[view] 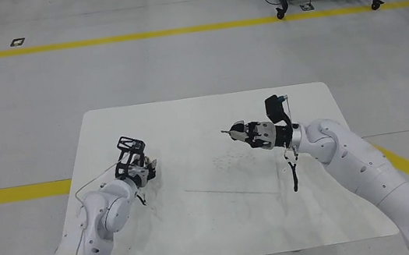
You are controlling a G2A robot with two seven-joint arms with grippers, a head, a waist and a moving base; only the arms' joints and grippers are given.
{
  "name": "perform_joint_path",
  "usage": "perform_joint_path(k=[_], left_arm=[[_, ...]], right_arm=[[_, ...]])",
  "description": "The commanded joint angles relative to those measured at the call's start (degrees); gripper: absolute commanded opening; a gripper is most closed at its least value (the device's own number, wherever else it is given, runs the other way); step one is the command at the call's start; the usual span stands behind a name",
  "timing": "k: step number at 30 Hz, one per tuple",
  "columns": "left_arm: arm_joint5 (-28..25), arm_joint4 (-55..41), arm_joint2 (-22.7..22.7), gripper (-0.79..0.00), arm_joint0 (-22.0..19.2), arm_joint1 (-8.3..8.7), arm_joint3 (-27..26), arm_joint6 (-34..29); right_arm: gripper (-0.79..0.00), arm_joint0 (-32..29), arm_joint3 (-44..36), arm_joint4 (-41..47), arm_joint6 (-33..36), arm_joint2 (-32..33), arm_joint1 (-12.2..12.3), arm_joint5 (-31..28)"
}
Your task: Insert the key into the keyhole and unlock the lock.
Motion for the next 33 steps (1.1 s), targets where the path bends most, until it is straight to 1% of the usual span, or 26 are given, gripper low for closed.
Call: perform_joint_path(k=[1, 2, 4, 12, 25, 27, 29, 31, 33], left_arm=[[0.73, 1.21, -0.11, -0.576, 0.52, 0.01, -0.66, -0.32], [1.32, 1.99, -0.15, -0.622, 0.71, 0.01, -1.03, -0.59], [1.96, 2.95, -0.05, -0.782, 1.11, -0.04, -1.72, -1.04], [1.77, 3.23, -0.34, -0.785, 1.1, -0.33, -1.37, -1.15], [0.77, 3.25, 0.69, -0.785, 0.63, -1.02, -0.94, -1.28], [0.74, 1.12, 0.36, -0.785, 0.76, -1.21, -0.93, 0.34], [0.02, -3.03, -0.59, -0.785, 0.98, -1.4, -0.8, 2.61], [-2.35, -10.41, -2.24, -0.785, 1.45, -1.62, -0.54, 5.81], [-5.97, -17.41, -4.15, -0.785, 2.01, -1.71, 0.13, 9.0]], right_arm=[[-0.785, 0.0, 0.0, 0.0, 0.0, 0.0, 0.0, 0.0], [-0.785, 0.0, 0.0, 0.0, 0.0, 0.0, 0.0, 0.0], [-0.785, 0.0, 0.0, 0.0, 0.0, 0.0, 0.0, 0.0], [-0.785, 0.0, 0.0, 0.0, 0.0, 0.0, 0.0, 0.0], [-0.785, 0.0, 0.0, 0.0, 0.0, 0.0, 0.0, 0.0], [-0.785, 0.0, 0.0, 0.0, 0.0, 0.0, 0.0, 0.0], [-0.785, 0.0, 0.0, 0.0, 0.0, 0.0, 0.0, 0.0], [-0.785, 0.0, 0.0, 0.0, 0.0, 0.0, 0.0, 0.0], [-0.785, 0.0, 0.0, 0.0, 0.0, 0.0, 0.0, 0.0]])
